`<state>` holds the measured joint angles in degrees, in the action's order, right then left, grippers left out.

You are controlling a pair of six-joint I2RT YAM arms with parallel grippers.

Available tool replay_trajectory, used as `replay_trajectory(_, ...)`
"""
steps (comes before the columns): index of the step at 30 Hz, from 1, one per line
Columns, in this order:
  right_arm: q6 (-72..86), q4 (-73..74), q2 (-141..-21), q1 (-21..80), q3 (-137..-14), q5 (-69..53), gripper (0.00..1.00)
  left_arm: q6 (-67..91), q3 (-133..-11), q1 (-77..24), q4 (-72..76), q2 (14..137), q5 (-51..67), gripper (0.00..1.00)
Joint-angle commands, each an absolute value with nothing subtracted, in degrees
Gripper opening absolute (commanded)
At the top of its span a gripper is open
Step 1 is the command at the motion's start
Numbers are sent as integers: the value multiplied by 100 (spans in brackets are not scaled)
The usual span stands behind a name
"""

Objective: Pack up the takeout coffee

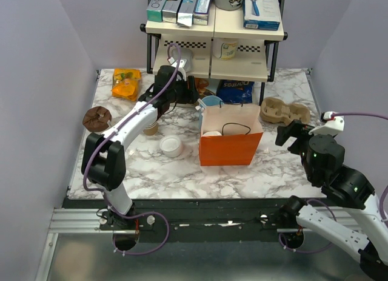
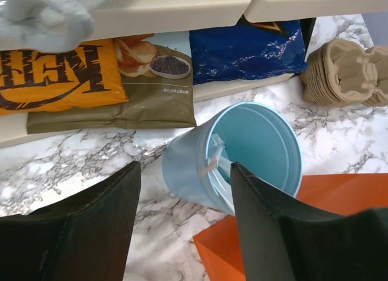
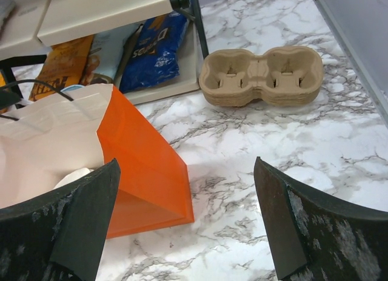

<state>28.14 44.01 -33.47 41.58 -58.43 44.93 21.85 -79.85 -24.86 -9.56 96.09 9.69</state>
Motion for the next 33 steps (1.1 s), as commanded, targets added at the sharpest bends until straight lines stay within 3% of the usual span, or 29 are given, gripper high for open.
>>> replay_trajectory(1, 3006, 4535, -3428, 4192, -5994, 4281, 99, 2109, -8464, -2452, -896, 9966, 1266, 65)
replay_trajectory(17, 2962, 4535, -3542, 4184, -6047, 4377, 99, 2057, -8236, -2435, -695, 9993, 1749, 41)
replay_trajectory(18, 2953, 4535, -3533, 4192, -6047, 4394, 99, 2057, -8183, -2435, -677, 9976, 1775, 34)
replay_trajectory(25, 2927, 4535, -3507, 4192, -6073, 4447, 99, 2021, -8130, -2435, -703, 9870, 1942, 17)
replay_trajectory(28, 2936, 4535, -3498, 4192, -6082, 4447, 99, 2030, -8104, -2443, -721, 9783, 1908, 1)
replay_trajectory(33, 2953, 4535, -3481, 4192, -6082, 4465, 99, 2030, -8086, -2443, -729, 9484, 1793, 0)
